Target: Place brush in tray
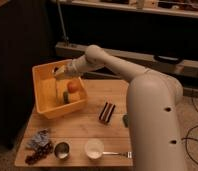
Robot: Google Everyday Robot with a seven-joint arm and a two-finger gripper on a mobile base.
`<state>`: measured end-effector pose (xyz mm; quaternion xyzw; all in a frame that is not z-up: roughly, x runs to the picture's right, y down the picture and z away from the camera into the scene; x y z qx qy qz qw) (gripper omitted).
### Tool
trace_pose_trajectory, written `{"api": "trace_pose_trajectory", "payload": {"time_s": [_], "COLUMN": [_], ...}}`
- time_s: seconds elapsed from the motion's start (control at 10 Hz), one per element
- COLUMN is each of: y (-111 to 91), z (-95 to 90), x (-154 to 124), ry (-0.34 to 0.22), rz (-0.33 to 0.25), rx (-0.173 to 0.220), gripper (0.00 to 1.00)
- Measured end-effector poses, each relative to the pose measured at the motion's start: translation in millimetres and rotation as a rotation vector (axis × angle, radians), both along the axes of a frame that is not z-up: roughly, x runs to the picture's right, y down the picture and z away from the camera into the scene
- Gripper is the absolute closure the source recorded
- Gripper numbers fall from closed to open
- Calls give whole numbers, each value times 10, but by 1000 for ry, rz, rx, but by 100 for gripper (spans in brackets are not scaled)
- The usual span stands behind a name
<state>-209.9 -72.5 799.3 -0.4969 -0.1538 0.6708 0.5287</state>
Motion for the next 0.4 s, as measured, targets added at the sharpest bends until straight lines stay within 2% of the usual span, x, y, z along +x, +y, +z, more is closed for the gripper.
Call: {"api": "trace_pose_trajectory", "payload": {"time_s": [0.4], "y": [39], "z": [21], "x": [-8], "ry": [1], "rz": [-10], "rx": [-4], "gripper": [37]}}
